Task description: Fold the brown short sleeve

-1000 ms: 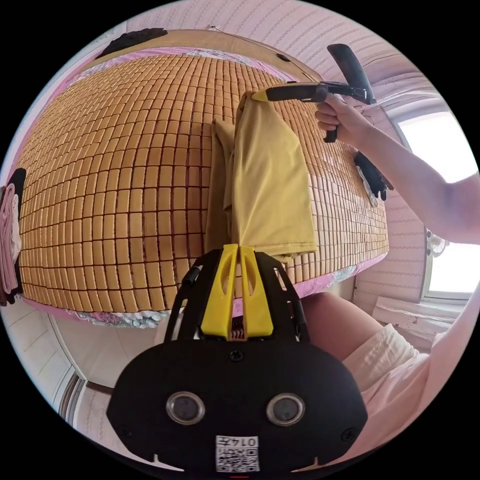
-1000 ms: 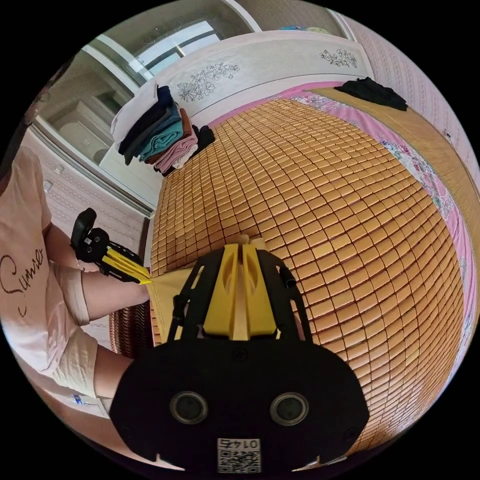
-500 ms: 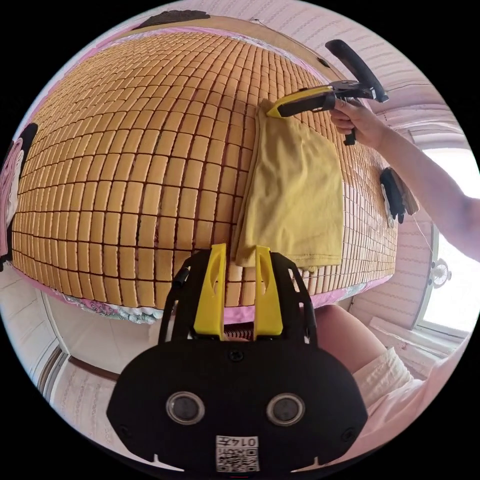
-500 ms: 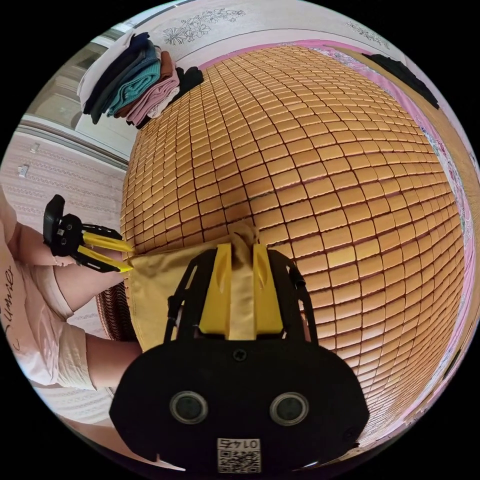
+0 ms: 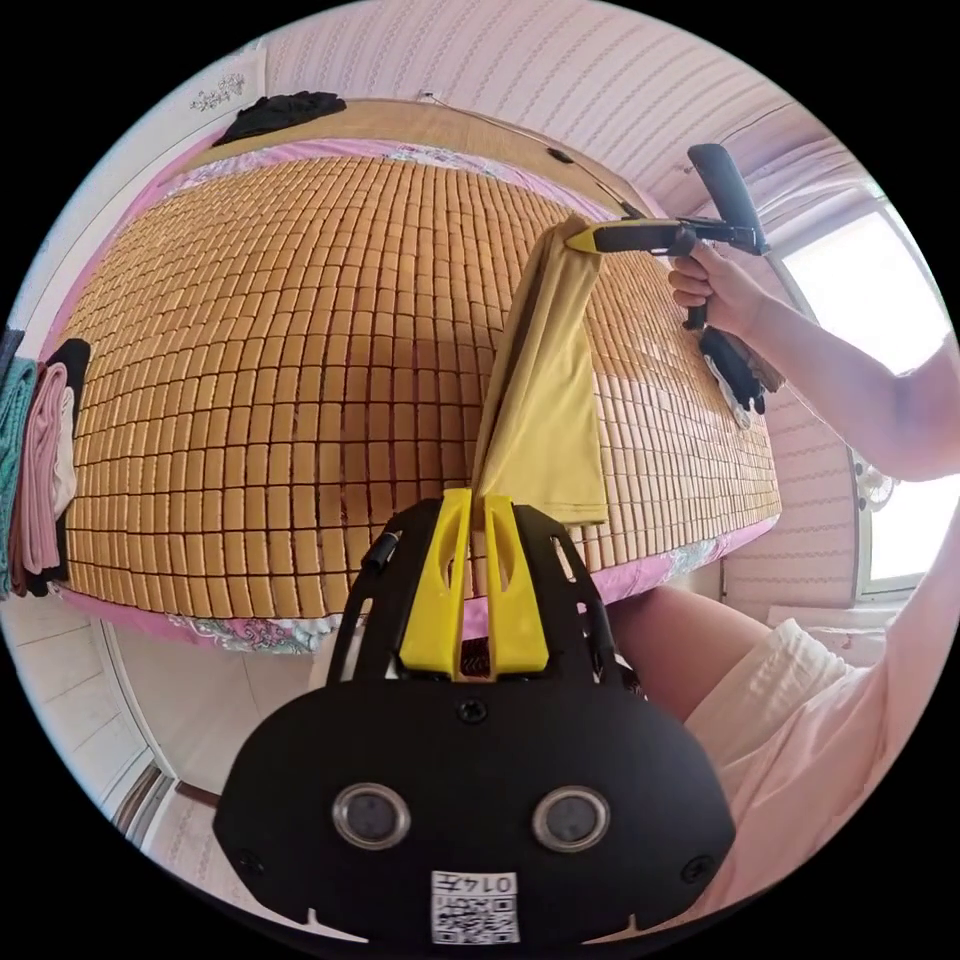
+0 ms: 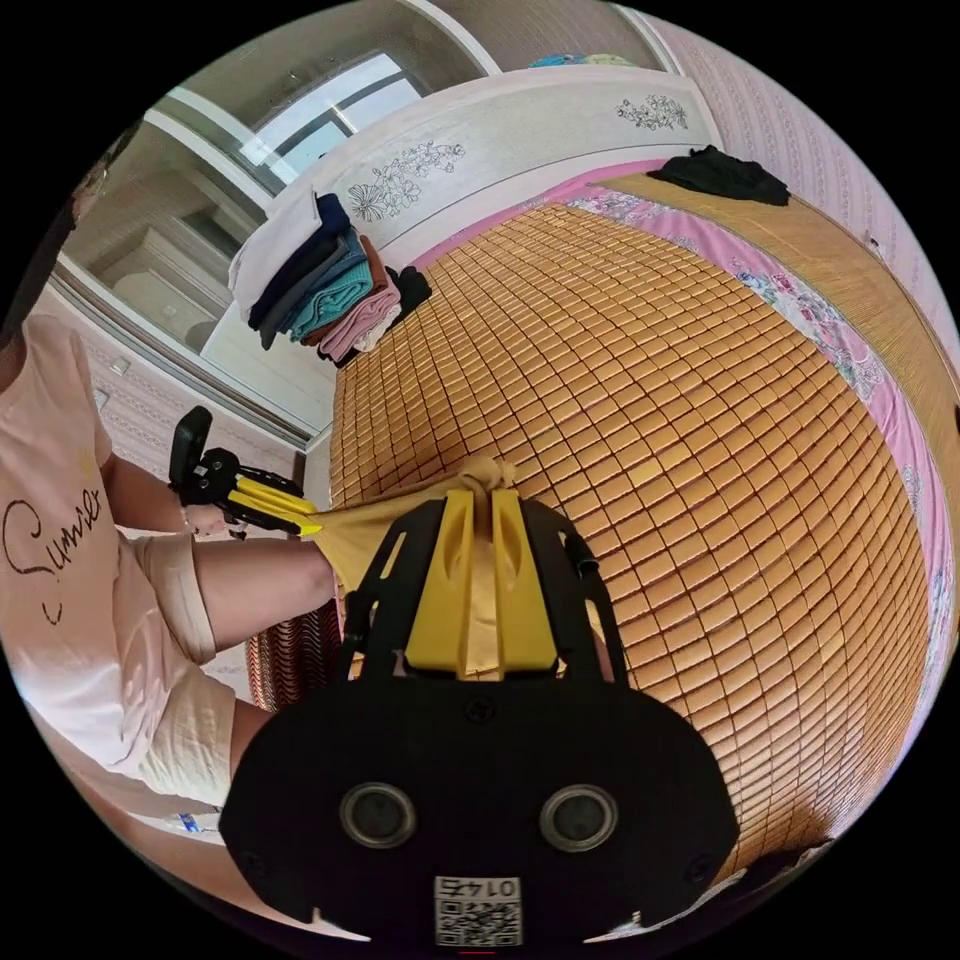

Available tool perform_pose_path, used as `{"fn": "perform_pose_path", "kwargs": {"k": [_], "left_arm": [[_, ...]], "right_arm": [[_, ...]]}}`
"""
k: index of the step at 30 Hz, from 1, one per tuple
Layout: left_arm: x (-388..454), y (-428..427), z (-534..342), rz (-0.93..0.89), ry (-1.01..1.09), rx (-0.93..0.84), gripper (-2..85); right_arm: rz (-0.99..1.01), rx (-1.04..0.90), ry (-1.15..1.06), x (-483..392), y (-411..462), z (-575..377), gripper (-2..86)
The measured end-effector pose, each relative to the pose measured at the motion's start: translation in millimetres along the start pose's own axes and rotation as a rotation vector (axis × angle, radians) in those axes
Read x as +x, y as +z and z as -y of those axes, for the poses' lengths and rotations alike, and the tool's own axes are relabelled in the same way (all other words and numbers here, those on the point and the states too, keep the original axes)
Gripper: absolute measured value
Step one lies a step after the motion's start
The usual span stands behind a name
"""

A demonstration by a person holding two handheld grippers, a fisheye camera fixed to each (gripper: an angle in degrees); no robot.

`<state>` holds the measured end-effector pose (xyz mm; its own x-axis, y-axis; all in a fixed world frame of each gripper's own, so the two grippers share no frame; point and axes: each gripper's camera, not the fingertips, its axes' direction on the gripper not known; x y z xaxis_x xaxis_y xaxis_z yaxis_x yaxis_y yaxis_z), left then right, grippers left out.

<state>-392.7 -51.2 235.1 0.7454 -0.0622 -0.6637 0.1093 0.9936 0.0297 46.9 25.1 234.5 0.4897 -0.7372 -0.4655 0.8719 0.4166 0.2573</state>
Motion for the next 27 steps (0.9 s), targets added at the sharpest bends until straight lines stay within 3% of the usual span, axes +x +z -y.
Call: {"fn": "perform_pose_path", "kwargs": {"k": [6,12,19,22,27], "left_arm": [[-31.1,-32.8,8.7,0.048,-0.094,0.095,-0.4],[-127.0,-12.3,28.2,0.028,-0.338,0.2,-0.3],[-219.0,-9.9,66.6,0.048,-0.51,0.34,0.4],[-252.2,-10.6,89.7,0.012,-0.562,0.39,1.9],[-262.9,-4.6,121.7,0.235,-0.537,0.262,7.2]], "right_arm": [[-0.025,-0.023,-0.109,-9.7,-0.2,63.3,1.6],[-0.079,-0.174,-0.271,-5.0,104.6,225.2,1.8],[-0.295,-0.332,-0.495,-60.2,224.3,415.6,3.0],[-0.386,-0.327,-0.436,-77.3,255.1,475.8,5.8],[-0.275,-0.115,-0.263,-88.7,228.6,501.8,11.8]]}}
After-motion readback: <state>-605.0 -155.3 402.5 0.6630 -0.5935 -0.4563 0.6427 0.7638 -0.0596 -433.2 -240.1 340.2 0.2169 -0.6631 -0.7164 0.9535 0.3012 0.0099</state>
